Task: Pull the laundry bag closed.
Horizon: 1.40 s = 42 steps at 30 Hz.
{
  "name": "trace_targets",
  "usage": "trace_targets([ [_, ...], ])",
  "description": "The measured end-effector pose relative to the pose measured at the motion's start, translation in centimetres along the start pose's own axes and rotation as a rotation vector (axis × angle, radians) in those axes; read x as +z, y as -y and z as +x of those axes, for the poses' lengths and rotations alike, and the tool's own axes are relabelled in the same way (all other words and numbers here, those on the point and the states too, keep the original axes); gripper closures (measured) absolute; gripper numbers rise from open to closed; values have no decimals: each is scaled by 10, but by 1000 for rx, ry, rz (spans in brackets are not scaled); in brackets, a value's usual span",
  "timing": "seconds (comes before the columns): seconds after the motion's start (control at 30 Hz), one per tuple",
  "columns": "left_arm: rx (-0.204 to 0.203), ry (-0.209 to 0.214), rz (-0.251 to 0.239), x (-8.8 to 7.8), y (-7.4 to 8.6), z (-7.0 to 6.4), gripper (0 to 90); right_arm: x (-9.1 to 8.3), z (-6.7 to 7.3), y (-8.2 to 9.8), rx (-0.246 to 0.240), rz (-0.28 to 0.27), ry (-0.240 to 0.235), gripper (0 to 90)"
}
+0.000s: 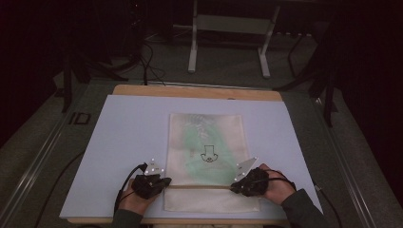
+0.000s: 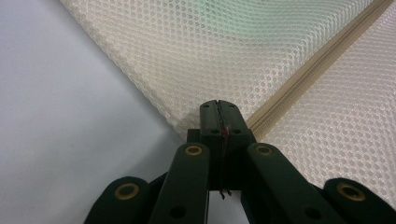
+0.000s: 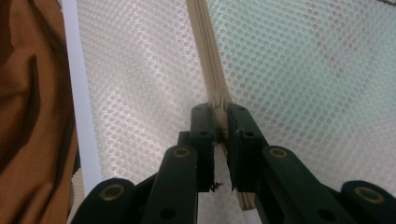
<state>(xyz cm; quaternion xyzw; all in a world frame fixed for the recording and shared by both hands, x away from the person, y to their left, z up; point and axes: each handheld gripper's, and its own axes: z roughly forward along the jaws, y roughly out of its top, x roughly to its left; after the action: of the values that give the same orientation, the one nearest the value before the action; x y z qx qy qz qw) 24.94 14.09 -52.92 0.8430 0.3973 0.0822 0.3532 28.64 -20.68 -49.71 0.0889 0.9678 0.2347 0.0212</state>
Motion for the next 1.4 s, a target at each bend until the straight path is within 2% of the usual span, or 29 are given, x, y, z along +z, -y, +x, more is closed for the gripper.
trace_targets([
  [0.5,1,0,1,0,0,0,893,-8,-3,15,34,-6,7,823],
  [0.83,2,-1,1,0,0,0,892,-20,-6,36,82,-5,27,823],
  [1.07,0,0,1,0,0,0,892,-30,-9,53,120,-25,38,823],
  [1.1,0,0,1,0,0,0,892,-31,-10,58,134,-46,26,822],
  [1.27,-4,1,-5,0,0,0,892,-31,-11,59,144,-56,18,819],
  [1.33,-7,4,-9,0,1,0,891,-31,-10,59,147,-57,17,811],
  [1.37,-5,0,-8,0,1,0,890,-33,-11,61,170,-92,26,706],
  [1.4,-5,-3,-6,0,0,0,890,-33,-10,62,182,-109,25,686],
])
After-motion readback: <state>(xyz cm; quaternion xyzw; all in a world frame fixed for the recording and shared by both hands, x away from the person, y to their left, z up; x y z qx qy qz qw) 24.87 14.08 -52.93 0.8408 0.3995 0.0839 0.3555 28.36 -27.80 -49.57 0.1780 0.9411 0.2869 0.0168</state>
